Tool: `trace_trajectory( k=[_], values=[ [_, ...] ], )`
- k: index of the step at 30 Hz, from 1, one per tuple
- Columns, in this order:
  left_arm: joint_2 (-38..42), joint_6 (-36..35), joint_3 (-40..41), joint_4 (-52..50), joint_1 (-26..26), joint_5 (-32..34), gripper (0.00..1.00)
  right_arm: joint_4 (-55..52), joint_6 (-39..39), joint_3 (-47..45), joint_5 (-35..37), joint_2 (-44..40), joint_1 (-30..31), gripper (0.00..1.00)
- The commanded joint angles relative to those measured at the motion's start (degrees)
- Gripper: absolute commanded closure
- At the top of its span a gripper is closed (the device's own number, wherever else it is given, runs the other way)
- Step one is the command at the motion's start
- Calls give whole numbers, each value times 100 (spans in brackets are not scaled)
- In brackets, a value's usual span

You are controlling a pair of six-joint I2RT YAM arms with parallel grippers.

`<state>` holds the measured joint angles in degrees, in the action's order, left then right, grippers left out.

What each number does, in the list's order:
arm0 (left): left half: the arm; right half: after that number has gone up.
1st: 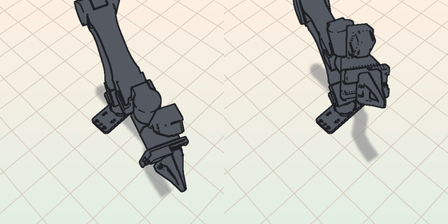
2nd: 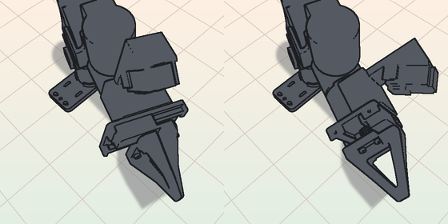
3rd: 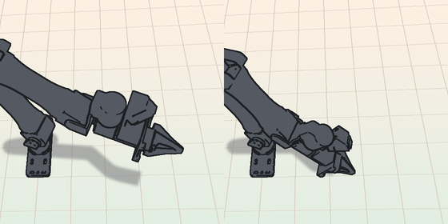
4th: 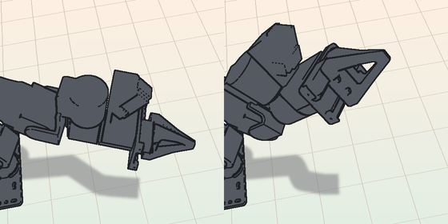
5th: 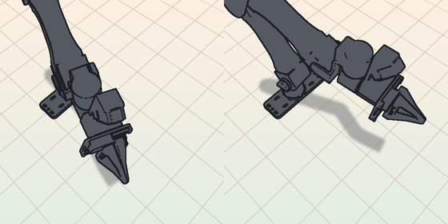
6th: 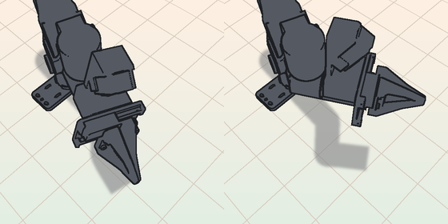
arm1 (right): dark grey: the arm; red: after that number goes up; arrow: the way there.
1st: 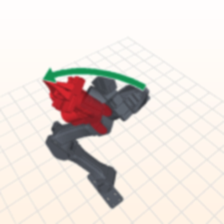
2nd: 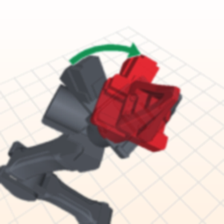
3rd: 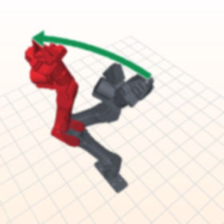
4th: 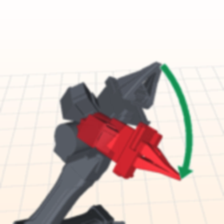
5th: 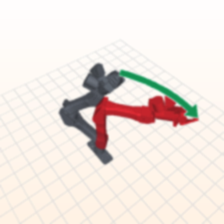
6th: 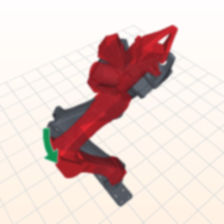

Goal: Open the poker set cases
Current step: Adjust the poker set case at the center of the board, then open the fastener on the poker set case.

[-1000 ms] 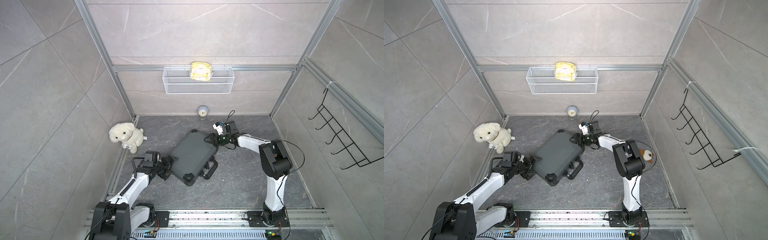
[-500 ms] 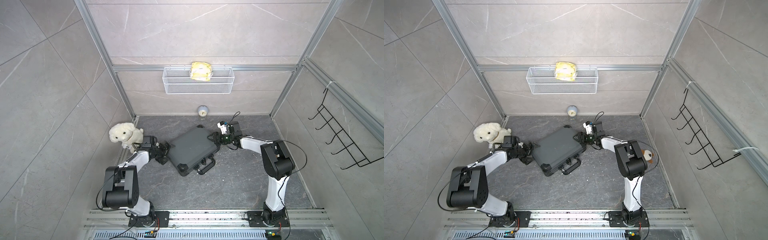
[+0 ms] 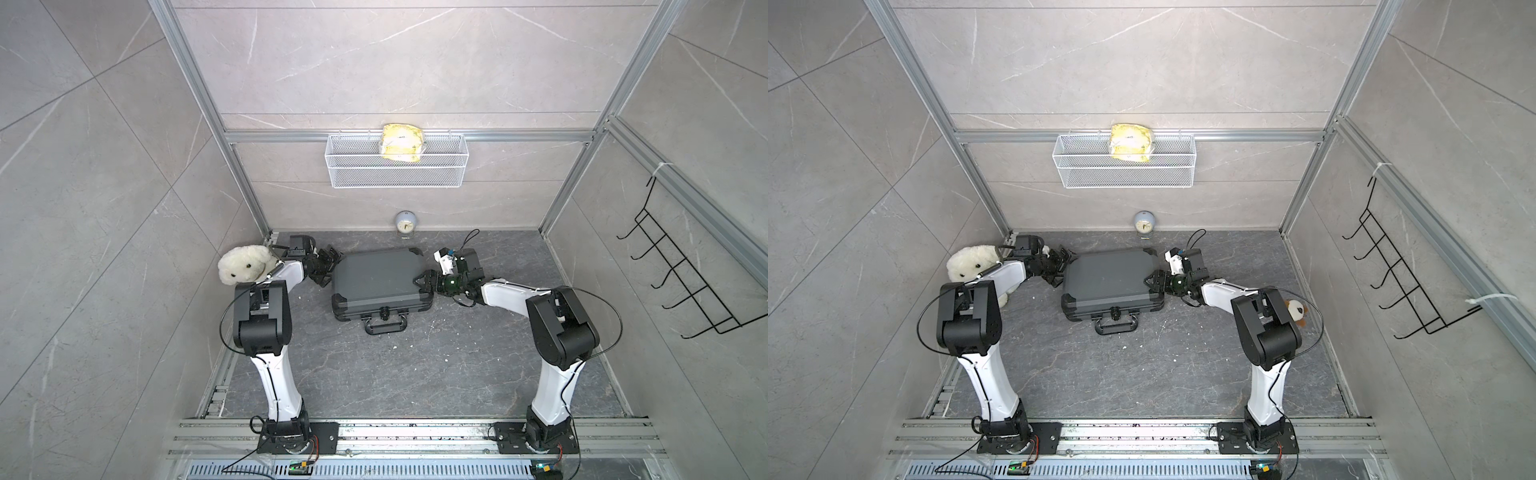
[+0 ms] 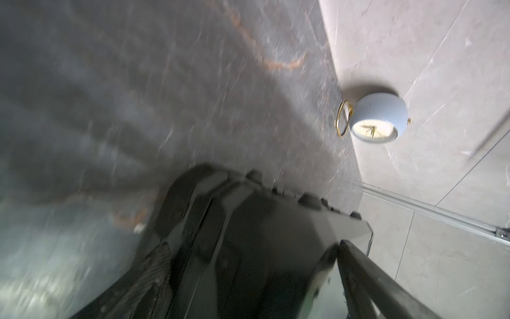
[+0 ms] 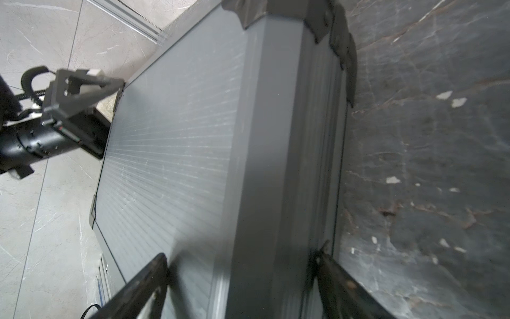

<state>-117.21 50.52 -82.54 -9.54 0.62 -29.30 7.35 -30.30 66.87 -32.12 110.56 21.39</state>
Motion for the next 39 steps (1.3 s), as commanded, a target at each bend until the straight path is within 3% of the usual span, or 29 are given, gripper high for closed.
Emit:
trace_trajectory(
  k=[1, 7, 10, 14, 20, 25, 30, 39],
  values=[
    [-407, 177, -643, 53, -291, -674, 6, -391, -90, 214, -463, 158, 401, 16],
    [-319, -250, -979, -548, -270, -589, 5, -738, 5, 406, -109, 63, 393, 16],
    [168, -757, -634, -1192, -154, -133, 3, -1066, 157, 233, 352, -317, 367, 15],
    [963, -1487, -268, -2313, -102, 997, 1, -1615, 416, -13, 899, -933, 357, 12],
    [2220, -1699, 257, -2723, -128, 1955, 0, -1768, 379, -615, 1085, -1905, 459, 11],
    [2694, -1785, 401, -2481, -506, 1492, 1, -892, -29, -1233, 957, -2167, 981, 15],
    [2318, -1469, 555, -1566, -1139, 513, 1, 470, -661, -1545, 921, -1756, 1592, 22],
    [1306, -1438, 842, -1178, -1238, 600, 1, 1377, -952, -1432, 1093, -818, 2088, 29]
  ],
)
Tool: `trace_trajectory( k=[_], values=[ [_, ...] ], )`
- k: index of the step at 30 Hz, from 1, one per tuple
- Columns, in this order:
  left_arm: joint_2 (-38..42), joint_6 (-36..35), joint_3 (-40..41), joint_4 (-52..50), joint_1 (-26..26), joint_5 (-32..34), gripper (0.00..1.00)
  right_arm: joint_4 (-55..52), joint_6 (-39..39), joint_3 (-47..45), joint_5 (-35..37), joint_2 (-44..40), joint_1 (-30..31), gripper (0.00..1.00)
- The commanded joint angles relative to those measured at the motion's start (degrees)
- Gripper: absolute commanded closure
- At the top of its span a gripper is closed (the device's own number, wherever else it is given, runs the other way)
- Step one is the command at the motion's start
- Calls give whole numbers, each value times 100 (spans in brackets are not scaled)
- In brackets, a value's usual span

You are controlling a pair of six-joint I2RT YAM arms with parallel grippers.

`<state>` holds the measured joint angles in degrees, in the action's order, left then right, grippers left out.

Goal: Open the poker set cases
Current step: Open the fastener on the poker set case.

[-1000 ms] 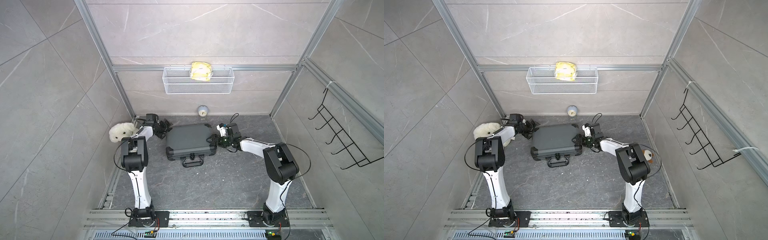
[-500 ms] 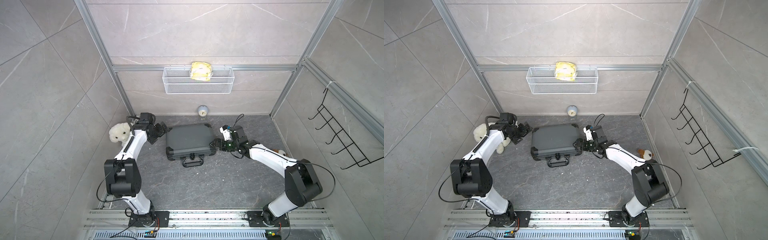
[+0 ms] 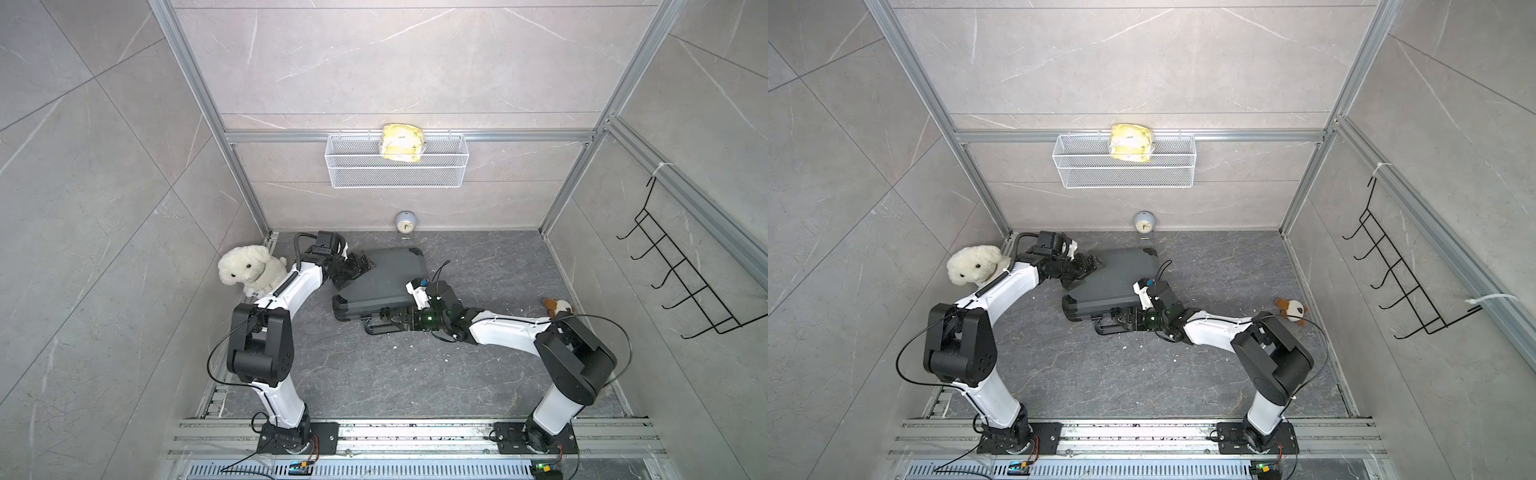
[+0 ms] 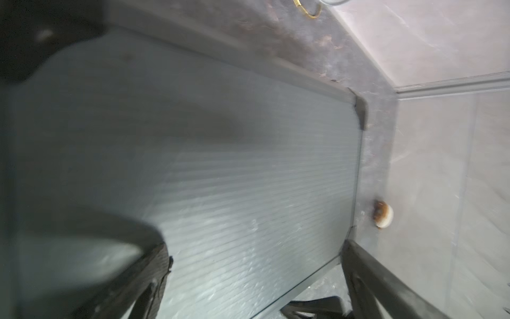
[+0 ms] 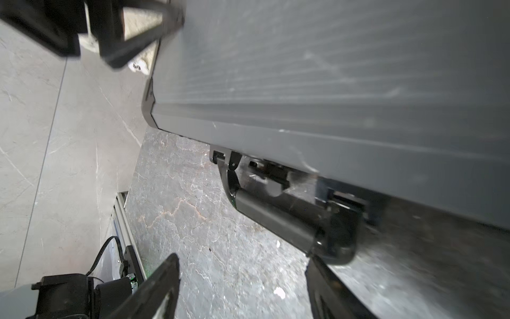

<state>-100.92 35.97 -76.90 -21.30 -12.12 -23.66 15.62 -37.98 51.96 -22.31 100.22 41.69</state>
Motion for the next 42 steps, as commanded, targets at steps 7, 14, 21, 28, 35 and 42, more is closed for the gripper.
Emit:
trace_trajectory(
  k=[7, 14, 21, 28, 35, 42],
  values=[
    [-387, 338, 1354, 724, 67, 57, 1, 981, -329, 149, 225, 574, 176, 32],
    [-409, 396, 1608, 917, 97, 22, 1, 1054, -365, 436, 324, 750, 249, 32],
    [-474, 437, 1604, 976, 124, -19, 1, 948, -384, 780, 267, 1104, 348, 32],
    [-83, 466, 1403, 766, 341, -147, 1, 1321, -504, 505, 210, 1252, 348, 32],
    [710, 359, 854, 115, 608, -218, 1, 140, 107, 440, 374, 25, 173, 22],
    [1921, 390, 1680, -1, 1470, -305, 0, -753, 488, -149, 212, -1061, -1026, 4]
  ],
)
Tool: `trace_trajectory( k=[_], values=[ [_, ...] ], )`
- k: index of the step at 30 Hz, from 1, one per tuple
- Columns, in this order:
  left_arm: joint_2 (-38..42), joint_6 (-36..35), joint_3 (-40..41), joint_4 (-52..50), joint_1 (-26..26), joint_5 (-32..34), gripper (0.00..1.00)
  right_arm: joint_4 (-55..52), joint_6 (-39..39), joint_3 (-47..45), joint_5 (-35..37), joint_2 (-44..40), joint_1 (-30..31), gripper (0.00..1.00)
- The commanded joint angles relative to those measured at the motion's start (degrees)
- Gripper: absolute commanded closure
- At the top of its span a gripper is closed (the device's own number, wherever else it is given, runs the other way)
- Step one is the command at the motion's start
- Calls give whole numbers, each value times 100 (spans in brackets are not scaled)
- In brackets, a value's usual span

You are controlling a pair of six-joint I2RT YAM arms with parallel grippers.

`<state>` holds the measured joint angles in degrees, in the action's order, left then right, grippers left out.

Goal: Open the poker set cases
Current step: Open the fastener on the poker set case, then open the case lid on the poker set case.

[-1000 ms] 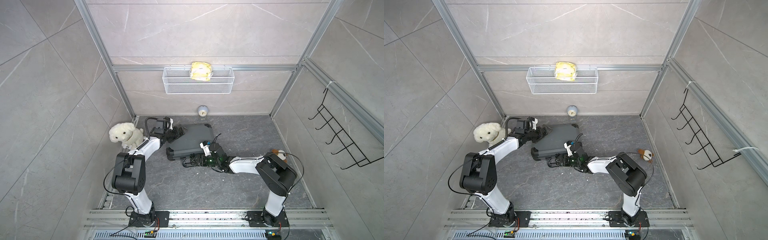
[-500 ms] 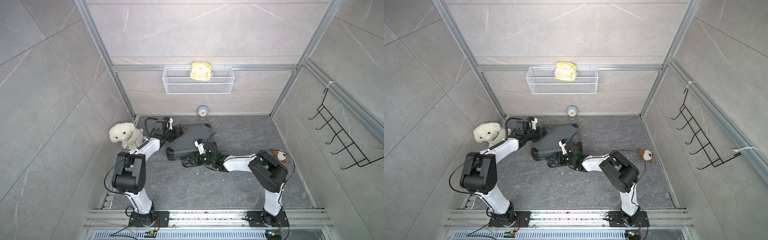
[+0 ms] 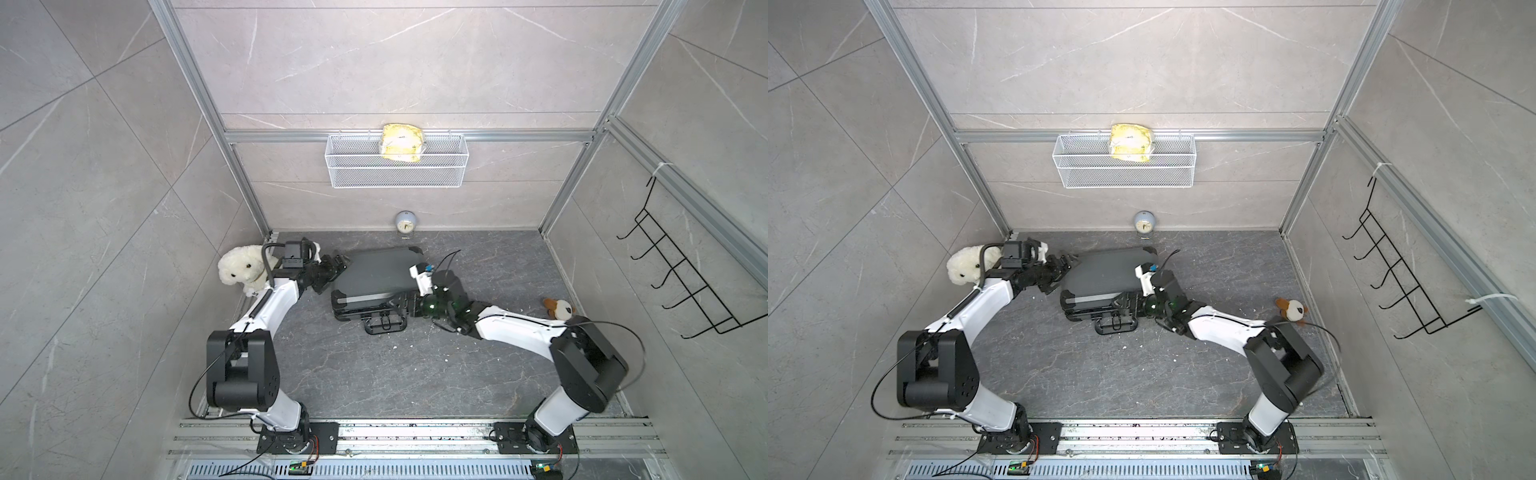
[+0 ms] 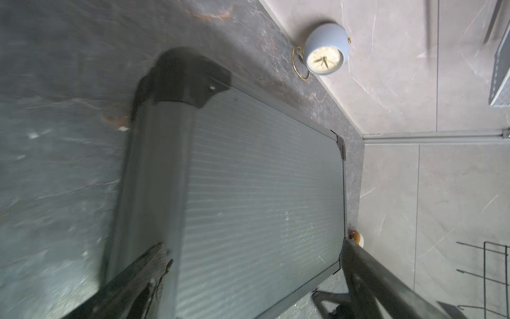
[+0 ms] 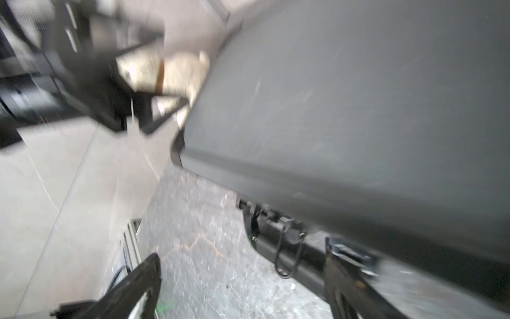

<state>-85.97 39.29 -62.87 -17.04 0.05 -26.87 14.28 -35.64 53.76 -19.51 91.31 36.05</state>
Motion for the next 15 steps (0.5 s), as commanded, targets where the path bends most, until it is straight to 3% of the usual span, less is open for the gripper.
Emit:
trace_trajectory(
  k=[1, 6, 15],
  values=[
    [519, 85, 468, -364, 337, -51, 1, -620, 257, -409, -174, -213, -665, 4],
    [637, 296, 1285, 354, 446, -671, 1, -564, 138, -323, -653, 104, -1230, 2],
    [630, 567, 1675, 904, 452, -990, 1, 201, -410, -112, -1193, 722, -1280, 4]
  ],
)
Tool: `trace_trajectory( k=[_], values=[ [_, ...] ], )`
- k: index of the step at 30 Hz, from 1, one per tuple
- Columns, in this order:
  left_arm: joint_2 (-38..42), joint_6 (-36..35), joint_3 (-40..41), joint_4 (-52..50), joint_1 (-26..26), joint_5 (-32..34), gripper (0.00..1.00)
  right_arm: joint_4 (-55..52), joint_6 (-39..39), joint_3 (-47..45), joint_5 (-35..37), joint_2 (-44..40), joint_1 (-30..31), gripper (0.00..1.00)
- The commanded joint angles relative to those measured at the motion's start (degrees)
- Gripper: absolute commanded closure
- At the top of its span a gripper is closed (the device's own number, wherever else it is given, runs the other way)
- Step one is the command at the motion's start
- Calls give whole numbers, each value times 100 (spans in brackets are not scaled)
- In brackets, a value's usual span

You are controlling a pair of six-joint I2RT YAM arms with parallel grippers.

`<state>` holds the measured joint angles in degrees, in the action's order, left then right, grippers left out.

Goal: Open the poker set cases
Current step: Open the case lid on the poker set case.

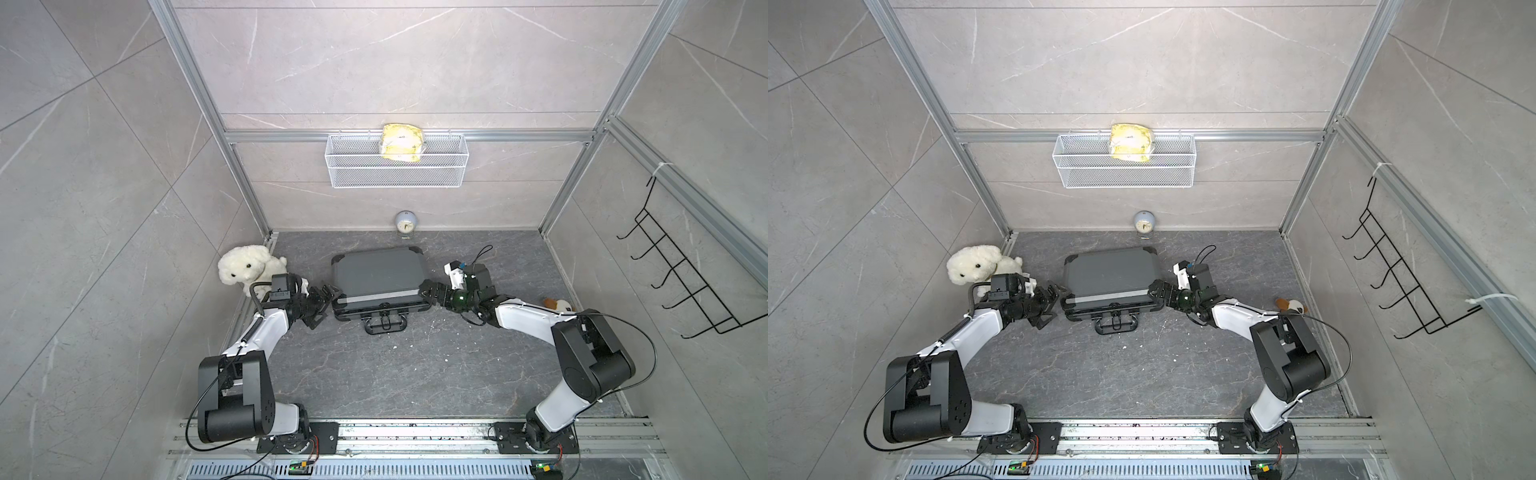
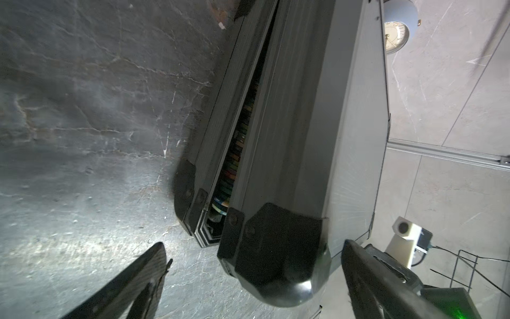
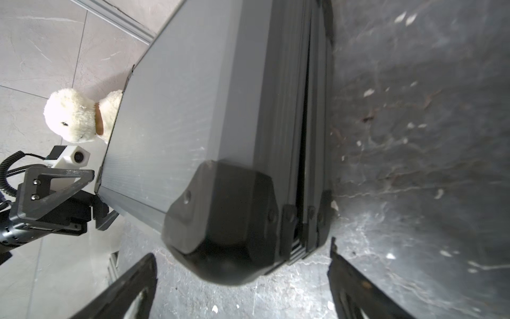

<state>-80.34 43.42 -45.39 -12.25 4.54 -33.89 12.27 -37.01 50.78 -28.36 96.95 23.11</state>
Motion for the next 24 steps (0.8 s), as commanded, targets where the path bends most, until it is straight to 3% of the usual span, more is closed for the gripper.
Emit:
trace_trajectory(
  k=[1, 13, 24],
  values=[
    [62, 173, -86, 434, 0, -307, 1, 450, -301, 203, -338, 201, 10, 4],
    [255, 211, -216, 341, 3, -260, 1, 697, -550, 301, -471, 223, 18, 7],
    [66, 602, -469, 869, 3, -511, 6, 873, -840, 652, -470, 96, 18, 10]
  ],
)
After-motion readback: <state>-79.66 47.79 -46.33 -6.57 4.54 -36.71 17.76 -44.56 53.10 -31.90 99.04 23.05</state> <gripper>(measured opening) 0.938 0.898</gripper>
